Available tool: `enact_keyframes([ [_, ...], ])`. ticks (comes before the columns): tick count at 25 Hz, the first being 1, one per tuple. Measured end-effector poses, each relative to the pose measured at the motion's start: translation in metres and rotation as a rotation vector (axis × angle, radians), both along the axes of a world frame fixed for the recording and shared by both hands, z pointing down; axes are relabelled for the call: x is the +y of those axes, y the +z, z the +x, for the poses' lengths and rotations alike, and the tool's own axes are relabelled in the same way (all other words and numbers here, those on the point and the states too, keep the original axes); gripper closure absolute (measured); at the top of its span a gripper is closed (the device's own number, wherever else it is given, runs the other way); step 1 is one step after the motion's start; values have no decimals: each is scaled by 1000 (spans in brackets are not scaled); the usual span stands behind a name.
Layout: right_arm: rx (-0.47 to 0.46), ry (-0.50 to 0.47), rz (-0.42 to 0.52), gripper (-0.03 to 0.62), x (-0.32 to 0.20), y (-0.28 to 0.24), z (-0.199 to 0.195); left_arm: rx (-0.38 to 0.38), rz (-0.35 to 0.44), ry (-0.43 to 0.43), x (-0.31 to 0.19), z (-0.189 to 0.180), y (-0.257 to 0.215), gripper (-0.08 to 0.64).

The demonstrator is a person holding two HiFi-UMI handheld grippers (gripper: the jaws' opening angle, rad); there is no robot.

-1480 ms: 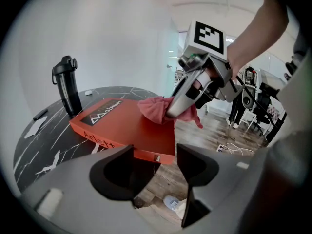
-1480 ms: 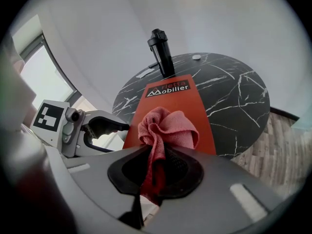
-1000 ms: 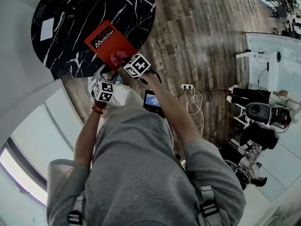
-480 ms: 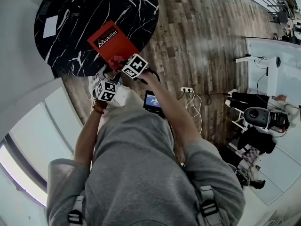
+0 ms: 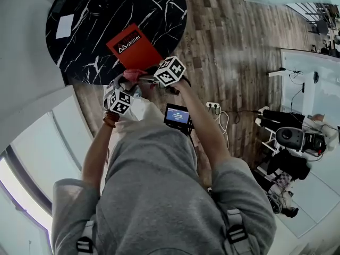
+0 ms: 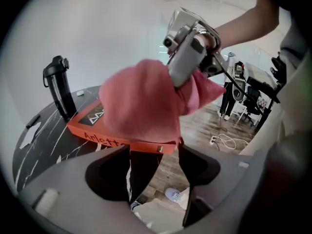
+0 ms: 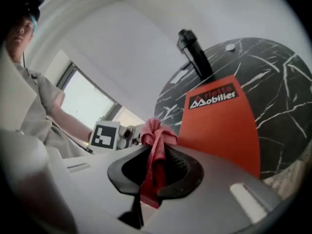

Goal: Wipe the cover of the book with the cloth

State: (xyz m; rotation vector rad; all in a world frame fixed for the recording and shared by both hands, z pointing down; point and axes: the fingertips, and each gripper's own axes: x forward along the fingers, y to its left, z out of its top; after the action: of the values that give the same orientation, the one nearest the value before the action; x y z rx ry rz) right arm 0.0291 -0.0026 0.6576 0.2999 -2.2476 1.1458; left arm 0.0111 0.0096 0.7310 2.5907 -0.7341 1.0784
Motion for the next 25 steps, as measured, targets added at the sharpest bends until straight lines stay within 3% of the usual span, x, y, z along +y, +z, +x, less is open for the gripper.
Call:
enact_keyframes([
  [2, -20, 129, 69, 532, -30, -17, 22, 10, 4, -9, -4, -3, -3, 265],
  [3, 13, 197, 125, 532, -48, -21, 37, 15, 7, -15, -5, -3, -5, 265],
  [5, 153, 304, 247, 532, -80, -17, 70, 24, 11, -21, -7, -1, -7, 265],
  [8, 371, 331, 338, 532, -104, 4, 101, 37, -9, -17, -6, 7, -6, 265],
  [15, 505, 278, 277, 532, -109, 51, 97, 30, -32, 8, -2, 15, -1, 264],
  [25, 482, 305, 175, 535, -107, 59, 92, 32, -17, -54, -9, 13, -1, 265],
])
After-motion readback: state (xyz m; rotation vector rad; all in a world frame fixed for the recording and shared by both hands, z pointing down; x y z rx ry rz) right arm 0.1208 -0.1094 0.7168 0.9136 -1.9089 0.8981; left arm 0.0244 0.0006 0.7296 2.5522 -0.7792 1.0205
